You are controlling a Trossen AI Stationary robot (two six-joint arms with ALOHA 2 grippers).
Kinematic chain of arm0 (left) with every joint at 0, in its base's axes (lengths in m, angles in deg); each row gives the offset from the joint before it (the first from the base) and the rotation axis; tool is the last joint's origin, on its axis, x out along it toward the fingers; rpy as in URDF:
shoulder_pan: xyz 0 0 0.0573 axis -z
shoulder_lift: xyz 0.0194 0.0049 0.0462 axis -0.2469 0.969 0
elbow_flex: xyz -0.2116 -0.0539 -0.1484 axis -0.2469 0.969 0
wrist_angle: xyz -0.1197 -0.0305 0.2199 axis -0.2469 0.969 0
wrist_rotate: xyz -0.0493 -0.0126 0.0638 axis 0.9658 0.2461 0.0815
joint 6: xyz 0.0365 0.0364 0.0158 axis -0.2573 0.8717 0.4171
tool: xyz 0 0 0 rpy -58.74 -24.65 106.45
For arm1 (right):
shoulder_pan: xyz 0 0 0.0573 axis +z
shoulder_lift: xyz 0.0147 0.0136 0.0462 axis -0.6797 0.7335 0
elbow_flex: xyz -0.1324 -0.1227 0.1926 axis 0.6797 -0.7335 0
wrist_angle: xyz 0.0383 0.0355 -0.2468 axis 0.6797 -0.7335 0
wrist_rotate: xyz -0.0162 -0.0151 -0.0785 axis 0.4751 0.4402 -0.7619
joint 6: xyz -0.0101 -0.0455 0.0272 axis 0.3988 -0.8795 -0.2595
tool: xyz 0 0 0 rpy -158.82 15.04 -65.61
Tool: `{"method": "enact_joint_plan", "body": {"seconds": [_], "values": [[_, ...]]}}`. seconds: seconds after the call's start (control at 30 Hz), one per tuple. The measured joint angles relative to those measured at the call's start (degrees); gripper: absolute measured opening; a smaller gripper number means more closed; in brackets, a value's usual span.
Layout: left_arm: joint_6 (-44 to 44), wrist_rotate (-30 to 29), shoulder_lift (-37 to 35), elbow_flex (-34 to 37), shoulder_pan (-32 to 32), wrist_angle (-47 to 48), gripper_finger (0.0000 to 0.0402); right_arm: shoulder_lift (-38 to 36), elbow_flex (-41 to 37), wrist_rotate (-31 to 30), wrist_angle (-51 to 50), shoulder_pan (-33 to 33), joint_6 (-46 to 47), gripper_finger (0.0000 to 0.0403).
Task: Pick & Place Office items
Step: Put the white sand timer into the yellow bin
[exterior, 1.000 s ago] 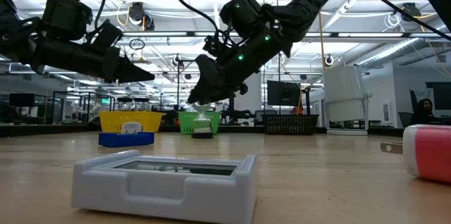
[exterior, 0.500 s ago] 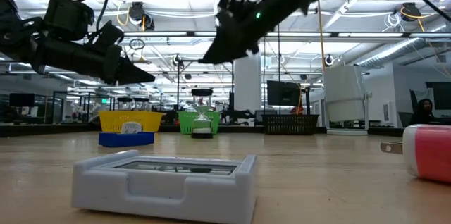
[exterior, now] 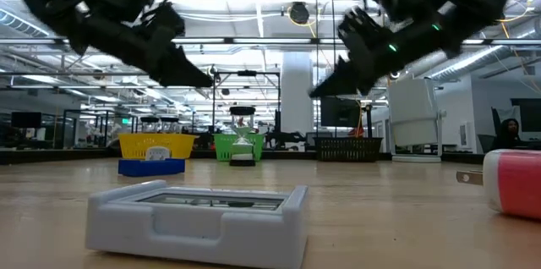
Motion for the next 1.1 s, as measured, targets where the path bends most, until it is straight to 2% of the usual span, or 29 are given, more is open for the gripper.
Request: {"method": "enact_joint_plan", "body": {"seconds": [0.1,0.27,0.47,0.6,0.77,1.1], "values": [[-1.48,-2.37,0.03,-6.05,2.02,12.23,0.0084,-0.23,-4.37,-0.06,5.66,-0.03,1.19,0.0004],[-9.56,-6.47,1.92,-15.59,4.06,26.89,0.0185,-0.26,-6.58,-0.03,9.42,-0.01,2.51,0.0016],[-12.99,-7.53,9.98,-22.76,5.23,30.73,0.0304,-0.27,-6.58,-0.01,11.79,-0.01,1.89,0.0004],[-11.16,-8.11,15.48,-26.58,5.18,30.87,0.0358,-0.27,-6.58,0.05,11.87,-0.01,1.59,0.0002],[-9.18,-14.09,19.43,-30.45,5.03,34.29,0.0393,-0.27,-6.58,0.14,11.64,-0.01,1.55,0.0002],[-9.21,-14.39,26.01,-31.40,4.57,33.96,0.0397,-0.27,-6.58,0.10,11.89,-0.01,1.14,0.0001]]}}
